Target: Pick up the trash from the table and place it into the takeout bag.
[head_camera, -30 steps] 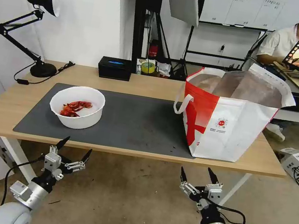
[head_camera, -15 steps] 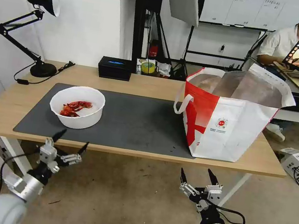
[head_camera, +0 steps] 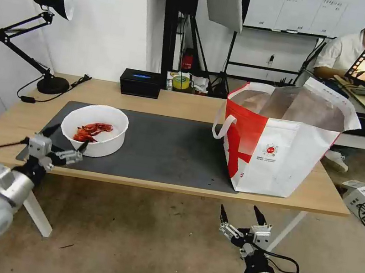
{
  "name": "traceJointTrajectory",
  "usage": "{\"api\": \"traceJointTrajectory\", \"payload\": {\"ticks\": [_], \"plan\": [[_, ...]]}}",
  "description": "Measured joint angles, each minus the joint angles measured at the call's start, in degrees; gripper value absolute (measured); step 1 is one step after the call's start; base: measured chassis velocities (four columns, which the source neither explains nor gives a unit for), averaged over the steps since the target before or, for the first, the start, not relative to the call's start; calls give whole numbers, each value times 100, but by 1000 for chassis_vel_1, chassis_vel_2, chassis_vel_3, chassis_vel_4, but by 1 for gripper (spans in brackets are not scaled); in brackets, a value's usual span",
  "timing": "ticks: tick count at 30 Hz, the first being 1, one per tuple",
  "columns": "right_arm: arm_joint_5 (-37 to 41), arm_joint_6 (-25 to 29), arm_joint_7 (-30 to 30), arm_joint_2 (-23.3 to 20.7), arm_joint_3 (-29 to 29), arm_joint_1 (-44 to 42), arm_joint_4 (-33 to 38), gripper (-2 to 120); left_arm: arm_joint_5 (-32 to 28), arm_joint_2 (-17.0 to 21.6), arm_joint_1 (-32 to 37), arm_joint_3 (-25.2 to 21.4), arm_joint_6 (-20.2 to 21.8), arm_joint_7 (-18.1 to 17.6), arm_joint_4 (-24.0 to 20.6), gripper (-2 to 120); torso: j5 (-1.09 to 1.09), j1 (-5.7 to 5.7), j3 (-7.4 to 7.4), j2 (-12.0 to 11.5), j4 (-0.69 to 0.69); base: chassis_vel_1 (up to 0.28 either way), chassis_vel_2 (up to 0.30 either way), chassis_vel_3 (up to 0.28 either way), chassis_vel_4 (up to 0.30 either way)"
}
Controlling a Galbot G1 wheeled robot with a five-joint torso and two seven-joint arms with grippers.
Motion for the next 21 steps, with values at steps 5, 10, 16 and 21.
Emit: {"api": "traceJointTrajectory", "payload": {"ticks": [5, 10, 16, 21], "plan": [[2, 0, -1, -1, 0, 2, 1, 100, -805, 765, -1108, 554, 966, -170, 324, 100, 3, 1, 0, -1, -2, 0, 0, 0, 0], [4, -1, -1, -1, 0, 3, 2, 100, -1512, 1089, -1748, 882, 1566, -235, 598, 100, 1, 1, 0, 0, -2, 0, 0, 0, 0], [6, -1, -3, -1, 0, 3, 2, 100, -2153, 1319, -2129, 937, 2752, -304, 971, 100, 1, 0, 0, 0, 0, 0, 0, 0, 0], [6, -1, -4, -1, 0, 3, 2, 100, -2589, 1354, -2351, 1032, 3275, -415, 1167, 100, 0, 0, 0, 0, 1, 0, 0, 0, 0]]}}
